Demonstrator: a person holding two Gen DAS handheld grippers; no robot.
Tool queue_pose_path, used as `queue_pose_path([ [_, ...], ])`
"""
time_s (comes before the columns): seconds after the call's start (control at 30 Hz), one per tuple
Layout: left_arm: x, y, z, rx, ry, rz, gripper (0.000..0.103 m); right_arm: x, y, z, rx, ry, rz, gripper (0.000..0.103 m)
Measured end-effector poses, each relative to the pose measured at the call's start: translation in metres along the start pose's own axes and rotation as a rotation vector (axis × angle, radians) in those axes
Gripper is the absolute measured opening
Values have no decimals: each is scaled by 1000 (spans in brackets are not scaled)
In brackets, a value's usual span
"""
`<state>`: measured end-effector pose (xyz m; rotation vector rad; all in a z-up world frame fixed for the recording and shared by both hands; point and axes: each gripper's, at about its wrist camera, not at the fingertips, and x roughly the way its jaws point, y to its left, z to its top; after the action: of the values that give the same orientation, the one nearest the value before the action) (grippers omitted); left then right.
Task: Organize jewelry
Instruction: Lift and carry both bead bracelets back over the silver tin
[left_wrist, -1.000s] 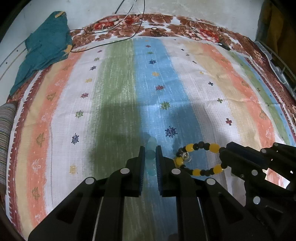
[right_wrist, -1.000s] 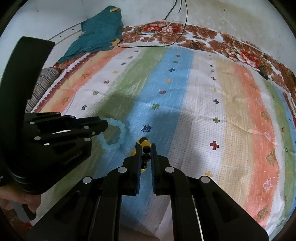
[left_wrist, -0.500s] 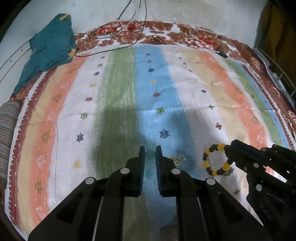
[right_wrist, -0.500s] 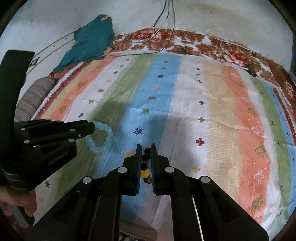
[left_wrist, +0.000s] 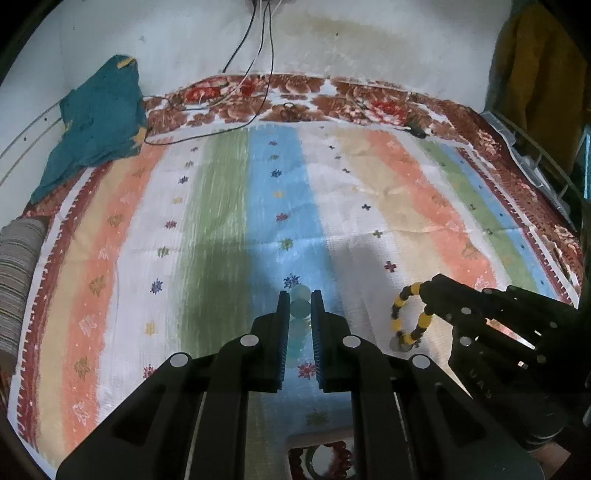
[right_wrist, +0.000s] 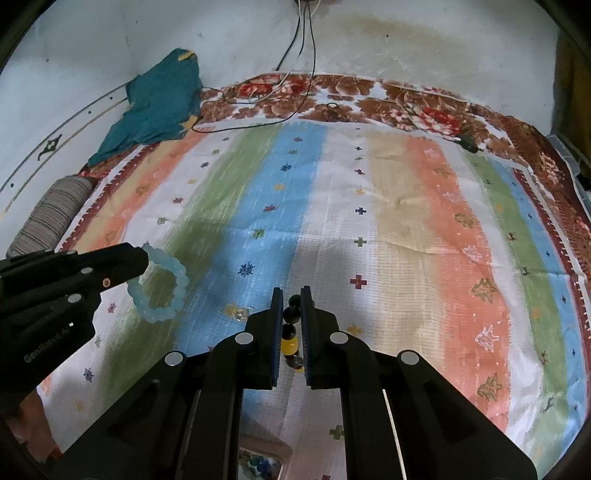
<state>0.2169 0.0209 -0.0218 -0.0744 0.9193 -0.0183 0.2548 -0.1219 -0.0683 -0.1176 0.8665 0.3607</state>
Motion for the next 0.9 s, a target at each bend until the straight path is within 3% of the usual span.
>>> queue_pose_path([
  [0.9, -42, -4, -25, 5, -47, -40, 11, -51, -3, -18, 7, -104, -44, 10],
])
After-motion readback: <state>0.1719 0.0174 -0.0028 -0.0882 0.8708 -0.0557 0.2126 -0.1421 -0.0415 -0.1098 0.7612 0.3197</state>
